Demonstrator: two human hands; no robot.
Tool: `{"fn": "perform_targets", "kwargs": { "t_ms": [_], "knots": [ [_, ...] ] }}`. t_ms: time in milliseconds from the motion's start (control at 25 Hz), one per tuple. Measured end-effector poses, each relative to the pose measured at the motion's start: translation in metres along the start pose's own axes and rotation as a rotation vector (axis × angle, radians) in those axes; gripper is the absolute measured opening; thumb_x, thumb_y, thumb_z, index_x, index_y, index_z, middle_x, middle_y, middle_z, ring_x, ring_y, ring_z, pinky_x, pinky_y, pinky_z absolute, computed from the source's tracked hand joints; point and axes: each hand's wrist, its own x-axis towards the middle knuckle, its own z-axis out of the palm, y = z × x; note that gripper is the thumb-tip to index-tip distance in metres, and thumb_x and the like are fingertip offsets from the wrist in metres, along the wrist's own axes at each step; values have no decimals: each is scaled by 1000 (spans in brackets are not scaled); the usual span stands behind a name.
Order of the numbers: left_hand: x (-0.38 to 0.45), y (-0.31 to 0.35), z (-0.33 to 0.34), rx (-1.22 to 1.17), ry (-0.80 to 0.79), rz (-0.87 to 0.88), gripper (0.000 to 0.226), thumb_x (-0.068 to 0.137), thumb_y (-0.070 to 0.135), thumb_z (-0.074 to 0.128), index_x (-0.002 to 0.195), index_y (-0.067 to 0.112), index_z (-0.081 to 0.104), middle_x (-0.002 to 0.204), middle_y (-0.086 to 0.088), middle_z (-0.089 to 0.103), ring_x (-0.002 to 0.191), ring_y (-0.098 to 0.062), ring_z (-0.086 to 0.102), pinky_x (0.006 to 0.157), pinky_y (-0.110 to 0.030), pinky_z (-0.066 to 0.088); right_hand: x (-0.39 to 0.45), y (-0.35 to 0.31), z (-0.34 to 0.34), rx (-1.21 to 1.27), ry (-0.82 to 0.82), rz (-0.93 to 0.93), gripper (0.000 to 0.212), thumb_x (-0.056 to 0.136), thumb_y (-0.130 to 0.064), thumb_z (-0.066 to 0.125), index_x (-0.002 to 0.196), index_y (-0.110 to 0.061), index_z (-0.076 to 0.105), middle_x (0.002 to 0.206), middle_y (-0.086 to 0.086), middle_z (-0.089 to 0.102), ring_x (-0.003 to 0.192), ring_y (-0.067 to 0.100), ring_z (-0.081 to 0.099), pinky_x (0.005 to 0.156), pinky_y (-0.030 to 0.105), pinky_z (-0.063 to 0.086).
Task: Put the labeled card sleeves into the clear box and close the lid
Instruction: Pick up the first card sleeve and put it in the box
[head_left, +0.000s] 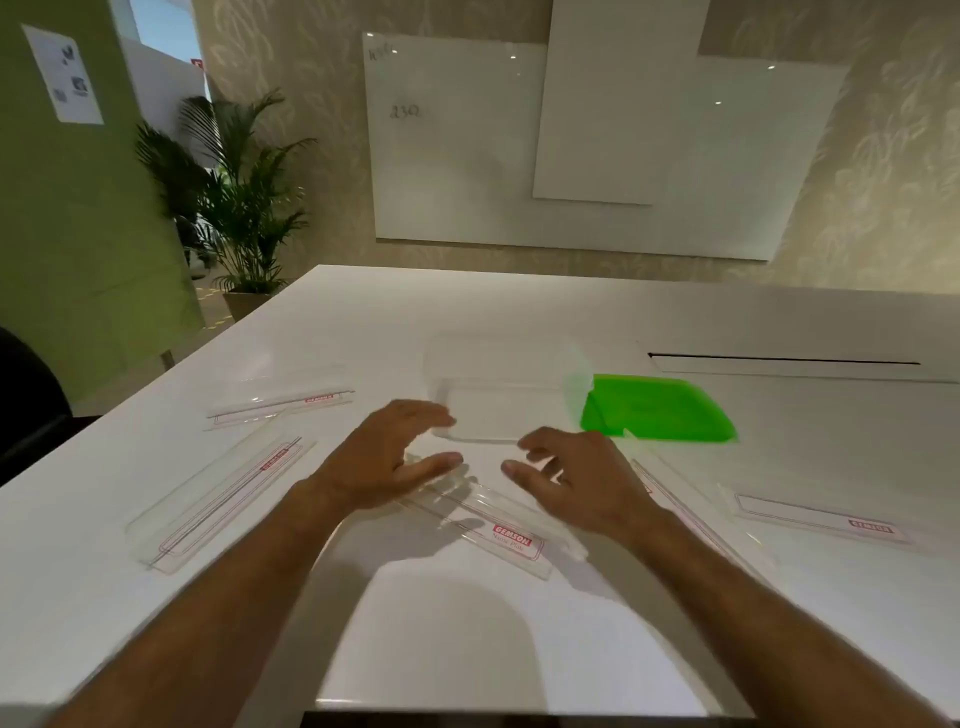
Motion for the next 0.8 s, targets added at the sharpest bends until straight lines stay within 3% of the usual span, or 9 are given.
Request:
{"fn": "perform_targets", "kwargs": {
  "t_ms": [120, 200, 320, 520, 600, 680, 800],
  "knots": [
    [-14, 0, 5, -12, -57, 47, 46, 82, 56, 67, 119, 28, 68, 118, 16, 68, 109, 0, 57, 97, -26, 45, -11, -3, 6, -111, -124, -68, 53, 71, -74, 57, 101, -31, 69, 88, -16, 73, 74, -3, 67, 74, 23, 53],
    [-20, 0, 12, 25, -50, 70, 37, 81, 49, 73, 113, 29, 72, 110, 17, 72, 103, -3, 63, 93, -23, 45, -16, -2, 13, -215, -179, -128, 43, 78, -62, 59, 102, -29, 69, 92, -13, 74, 84, 8, 67, 76, 24, 48],
    [-17, -1, 17, 70, -34, 66, 32, 81, 44, 74, 110, 29, 74, 108, 15, 74, 100, -7, 66, 90, -21, 44, -16, -4, 17, -377, -184, -178, 33, 86, -50, 50, 98, -24, 67, 90, -3, 73, 86, 24, 64, 69, 29, 42],
    [-12, 3, 27, 79, -10, 86, 23, 82, 35, 74, 104, 30, 76, 103, 12, 76, 98, -11, 67, 84, -27, 49, -18, -7, 19, -471, -223, -175, 25, 93, -39, 43, 76, -21, 49, 80, 4, 69, 76, 32, 61, 61, 32, 36],
    [-8, 9, 29, 97, 2, 128, 18, 81, 27, 77, 100, 27, 78, 97, 10, 77, 92, -16, 70, 77, -33, 55, -16, -7, 19, -504, -203, -179, 25, 94, -38, 41, 75, -22, 43, 79, 5, 68, 74, 32, 61, 59, 32, 33],
    [-2, 13, 30, 154, 31, 183, 16, 79, 22, 78, 95, 25, 78, 89, 9, 77, 83, -20, 69, 65, -36, 56, -12, -5, 18, -543, -160, -173, 26, 95, -38, 41, 79, -20, 50, 80, 4, 69, 76, 32, 62, 60, 31, 33],
    [7, 18, 29, 230, 137, 209, 15, 73, 17, 84, 86, 22, 79, 84, 9, 77, 67, -21, 65, 54, -30, 50, -5, -3, 12, -487, -43, -168, 27, 93, -42, 48, 93, -20, 64, 84, 1, 73, 81, 28, 67, 65, 32, 46]
  ]
}}
